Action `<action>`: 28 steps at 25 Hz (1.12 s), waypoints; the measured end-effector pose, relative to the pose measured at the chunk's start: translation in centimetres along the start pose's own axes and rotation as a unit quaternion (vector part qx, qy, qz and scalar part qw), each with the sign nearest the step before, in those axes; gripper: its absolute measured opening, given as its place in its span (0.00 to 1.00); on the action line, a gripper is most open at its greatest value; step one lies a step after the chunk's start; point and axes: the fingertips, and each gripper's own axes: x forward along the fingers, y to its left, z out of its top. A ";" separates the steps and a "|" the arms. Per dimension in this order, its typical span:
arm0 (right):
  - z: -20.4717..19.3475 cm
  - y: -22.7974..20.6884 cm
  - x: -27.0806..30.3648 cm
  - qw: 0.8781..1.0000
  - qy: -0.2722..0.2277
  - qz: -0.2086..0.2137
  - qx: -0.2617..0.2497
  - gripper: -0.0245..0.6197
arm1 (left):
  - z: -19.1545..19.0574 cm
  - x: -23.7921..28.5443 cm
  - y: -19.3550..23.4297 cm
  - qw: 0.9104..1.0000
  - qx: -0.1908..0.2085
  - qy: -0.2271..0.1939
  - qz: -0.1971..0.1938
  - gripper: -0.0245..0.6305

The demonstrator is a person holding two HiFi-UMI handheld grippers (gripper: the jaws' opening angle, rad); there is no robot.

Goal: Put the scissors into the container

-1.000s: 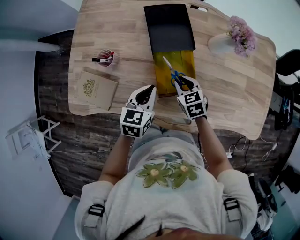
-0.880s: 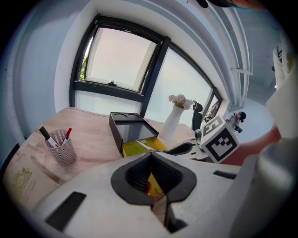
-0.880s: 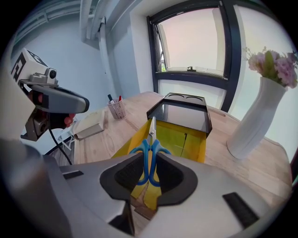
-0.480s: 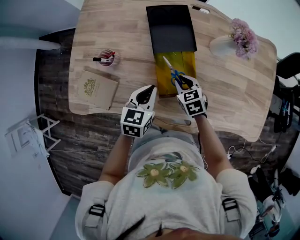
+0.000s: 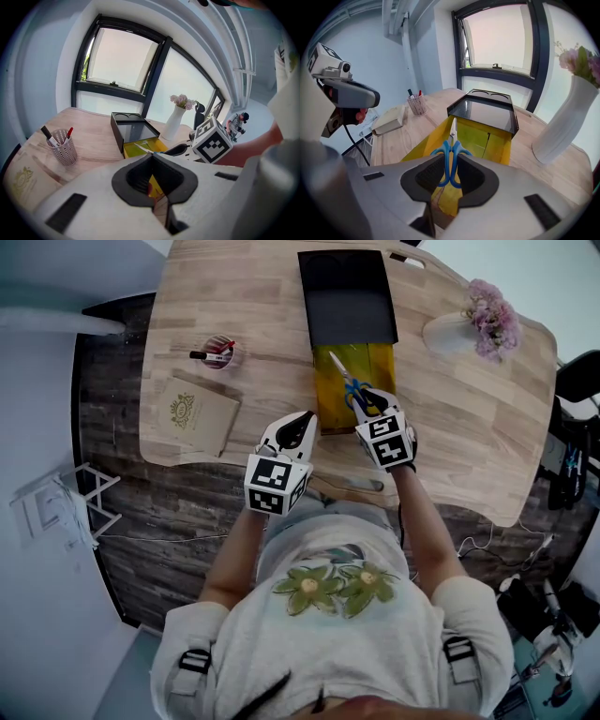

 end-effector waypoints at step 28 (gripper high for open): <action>-0.6 -0.4 2.5 0.999 0.032 0.009 -0.018 0.17 | -0.2 0.2 0.1 1.000 0.002 0.006 0.000 0.04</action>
